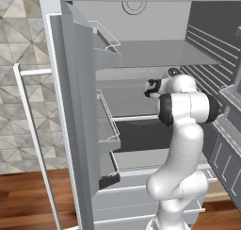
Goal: Grab the lemon wedge and garlic from the fridge, place them in the blender, close the lid, and turn on the blender to create a marinade.
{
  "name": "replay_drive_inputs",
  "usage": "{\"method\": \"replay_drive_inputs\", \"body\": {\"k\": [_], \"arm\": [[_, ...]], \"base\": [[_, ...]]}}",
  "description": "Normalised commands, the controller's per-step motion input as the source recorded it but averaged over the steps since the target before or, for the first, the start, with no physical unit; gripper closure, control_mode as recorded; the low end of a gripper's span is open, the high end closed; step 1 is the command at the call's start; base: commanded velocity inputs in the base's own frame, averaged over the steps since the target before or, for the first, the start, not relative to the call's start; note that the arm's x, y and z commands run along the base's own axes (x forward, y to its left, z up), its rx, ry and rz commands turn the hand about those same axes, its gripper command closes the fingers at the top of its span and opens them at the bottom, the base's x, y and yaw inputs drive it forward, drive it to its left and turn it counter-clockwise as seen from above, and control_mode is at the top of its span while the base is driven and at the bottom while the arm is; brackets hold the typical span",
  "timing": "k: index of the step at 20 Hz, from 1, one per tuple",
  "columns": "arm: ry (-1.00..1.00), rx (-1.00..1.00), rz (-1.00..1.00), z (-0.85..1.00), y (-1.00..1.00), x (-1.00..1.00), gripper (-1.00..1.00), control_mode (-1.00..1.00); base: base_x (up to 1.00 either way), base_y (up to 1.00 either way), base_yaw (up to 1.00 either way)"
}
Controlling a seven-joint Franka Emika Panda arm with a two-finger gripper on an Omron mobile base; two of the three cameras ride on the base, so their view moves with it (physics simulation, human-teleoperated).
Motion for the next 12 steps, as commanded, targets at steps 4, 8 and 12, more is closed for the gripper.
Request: {"method": "replay_drive_inputs", "body": {"k": [4,8,12], "arm": [[0.0,0.0,0.0,-0.02,0.0,0.06,1.0,-1.0],[-0.01,0.0,0.0,-0.26,0.01,-0.41,1.0,-1.0],[-0.02,-0.02,0.0,-0.14,0.17,-0.75,1.0,-1.0]], "base": [[0.0,0.0,0.0],[0.0,0.0,0.0],[0.0,0.0,0.0]]}}
